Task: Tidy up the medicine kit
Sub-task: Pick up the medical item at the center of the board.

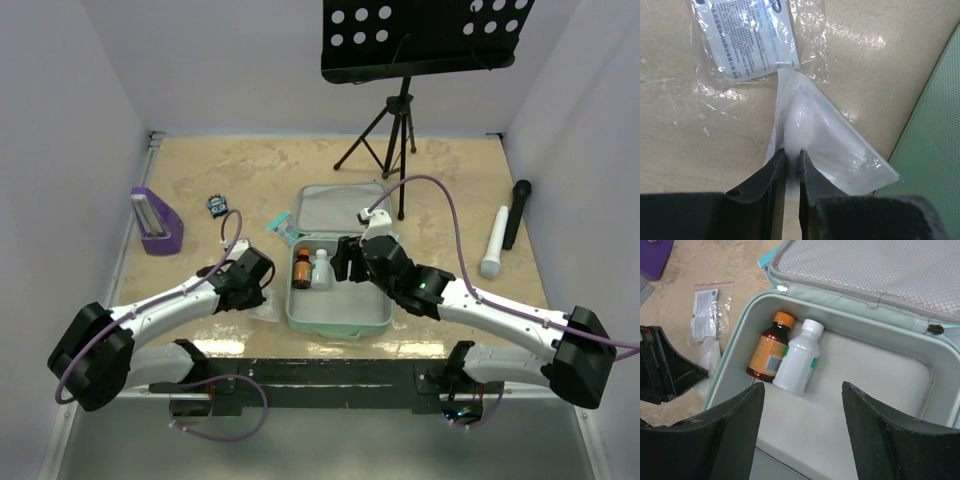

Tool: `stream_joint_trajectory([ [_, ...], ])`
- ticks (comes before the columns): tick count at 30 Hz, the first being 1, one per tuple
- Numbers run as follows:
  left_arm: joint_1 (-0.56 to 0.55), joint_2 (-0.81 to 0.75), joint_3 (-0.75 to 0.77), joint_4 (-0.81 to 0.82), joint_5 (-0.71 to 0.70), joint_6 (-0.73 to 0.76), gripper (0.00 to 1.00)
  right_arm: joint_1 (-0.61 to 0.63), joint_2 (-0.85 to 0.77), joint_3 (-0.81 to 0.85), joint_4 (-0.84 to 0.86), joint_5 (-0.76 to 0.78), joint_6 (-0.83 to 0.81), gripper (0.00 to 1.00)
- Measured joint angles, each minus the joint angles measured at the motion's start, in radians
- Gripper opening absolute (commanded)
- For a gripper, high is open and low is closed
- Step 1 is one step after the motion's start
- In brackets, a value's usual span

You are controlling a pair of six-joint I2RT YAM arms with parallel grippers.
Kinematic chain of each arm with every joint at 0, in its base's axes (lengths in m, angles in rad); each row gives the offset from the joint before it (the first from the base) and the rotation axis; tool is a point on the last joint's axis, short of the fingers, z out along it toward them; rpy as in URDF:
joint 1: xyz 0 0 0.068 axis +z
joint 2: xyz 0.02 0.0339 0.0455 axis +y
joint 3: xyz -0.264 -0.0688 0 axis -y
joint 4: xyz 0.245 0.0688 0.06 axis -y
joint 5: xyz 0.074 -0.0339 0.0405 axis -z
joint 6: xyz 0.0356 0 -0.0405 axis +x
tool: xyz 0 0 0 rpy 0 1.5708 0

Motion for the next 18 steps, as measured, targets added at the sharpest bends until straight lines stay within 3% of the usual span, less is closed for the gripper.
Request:
stream_joint_trajectory([
  [5,0.0,-0.044,0.032,-0.086,-0.036,0.0,0.12,0.0,0.0,0.0,0.0,-0.002,0.0,0.67],
  [12,0.0,-0.152,0.215,-0.222,-0.114,0.002,0.13,0.0,0.0,0.0,0.0,-0.003,-0.001,0.67],
  [18,0.0,-0.205,0.363,-0.205,-0.099,0.035,0.13,0.0,-0.003,0.007,-0.01,0.0,-0.001,0.67],
])
